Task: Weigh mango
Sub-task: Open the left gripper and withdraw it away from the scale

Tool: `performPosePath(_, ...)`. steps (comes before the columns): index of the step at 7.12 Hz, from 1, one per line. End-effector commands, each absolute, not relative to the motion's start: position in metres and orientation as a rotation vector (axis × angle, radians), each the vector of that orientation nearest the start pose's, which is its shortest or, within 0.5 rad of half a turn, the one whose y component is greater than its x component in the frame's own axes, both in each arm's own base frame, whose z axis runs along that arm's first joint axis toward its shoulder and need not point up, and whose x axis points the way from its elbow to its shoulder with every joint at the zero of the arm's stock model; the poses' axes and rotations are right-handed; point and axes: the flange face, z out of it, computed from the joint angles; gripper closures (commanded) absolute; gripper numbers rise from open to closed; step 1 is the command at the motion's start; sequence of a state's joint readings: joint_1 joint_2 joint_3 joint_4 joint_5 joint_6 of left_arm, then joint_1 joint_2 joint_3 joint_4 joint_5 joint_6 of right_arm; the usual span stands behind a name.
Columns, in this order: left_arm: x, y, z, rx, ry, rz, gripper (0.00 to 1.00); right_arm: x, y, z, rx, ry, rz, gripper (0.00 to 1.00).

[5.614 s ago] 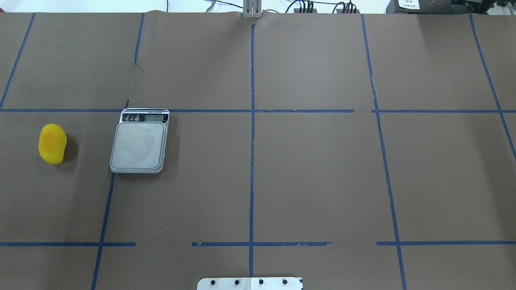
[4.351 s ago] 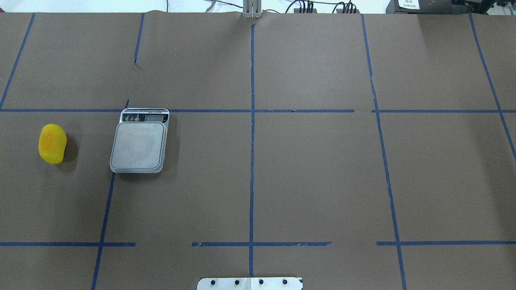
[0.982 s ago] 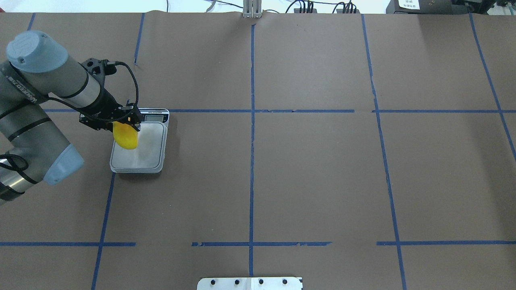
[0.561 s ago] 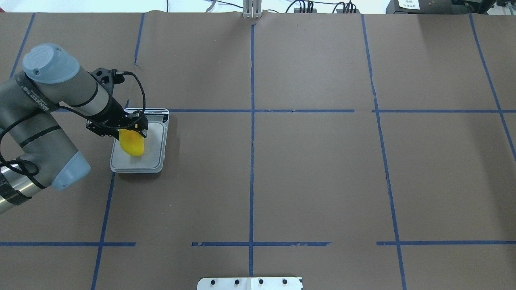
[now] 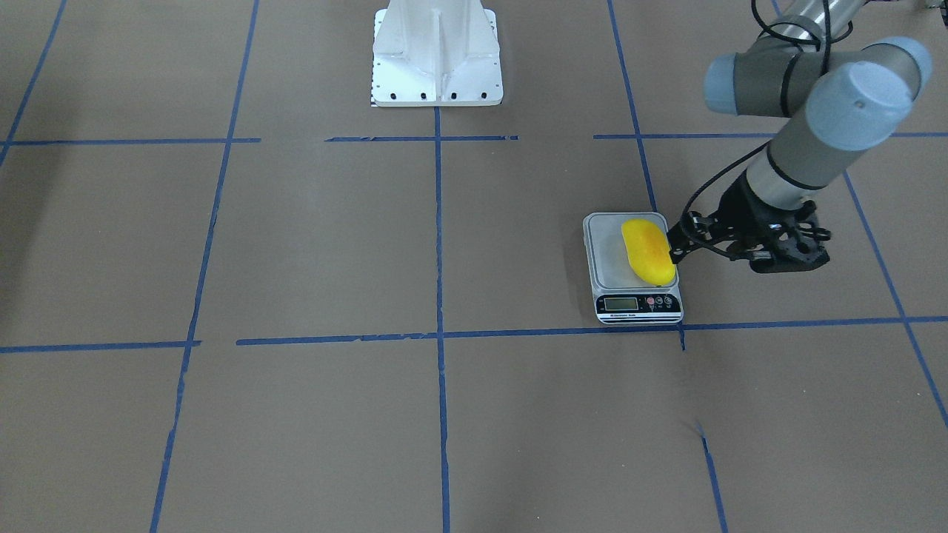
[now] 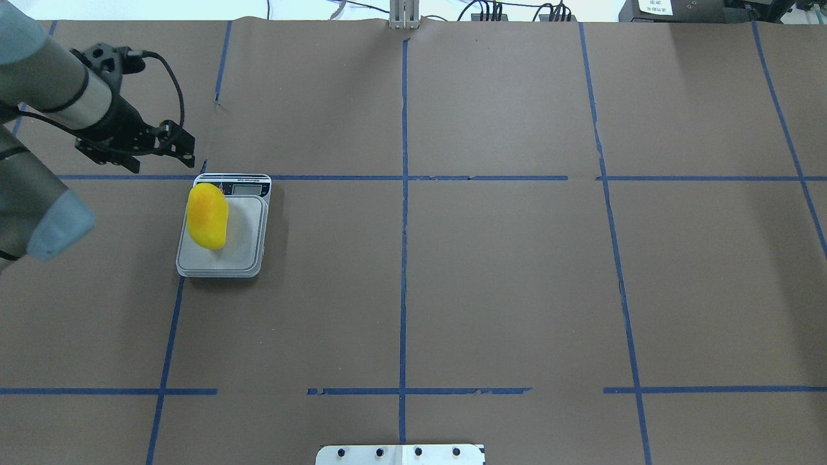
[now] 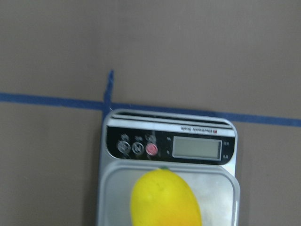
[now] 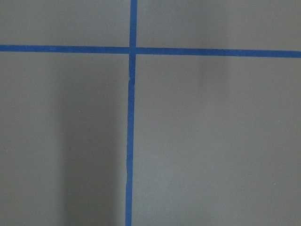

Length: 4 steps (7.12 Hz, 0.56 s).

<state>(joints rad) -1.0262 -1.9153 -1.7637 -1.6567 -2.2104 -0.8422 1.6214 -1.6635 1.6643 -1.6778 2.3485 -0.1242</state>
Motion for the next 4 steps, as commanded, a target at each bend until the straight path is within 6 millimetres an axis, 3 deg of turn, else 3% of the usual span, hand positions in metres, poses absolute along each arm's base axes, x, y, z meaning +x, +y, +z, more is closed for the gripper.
performPosePath(1,0.127,-0.583,0.379,0.134,0.783,-0.054,0.00,0.086,-0.441,0.666,-0.032,-0.783,-0.029,0.00)
performPosePath(2,0.078,-0.574,0.423,0.125,0.760,-0.017,0.00,0.086,-0.440,0.667,-0.034,-0.783,-0.027,0.00)
performPosePath(3,0.017,-0.564,0.468,0.153,0.723,0.040,0.00,0.086,-0.441,0.666,-0.032,-0.783,-0.029,0.00)
performPosePath(4,-0.047,-0.539,0.537,0.133,0.711,0.061,0.00,0.086,-0.441,0.666,-0.033,-0.783,-0.027,0.00)
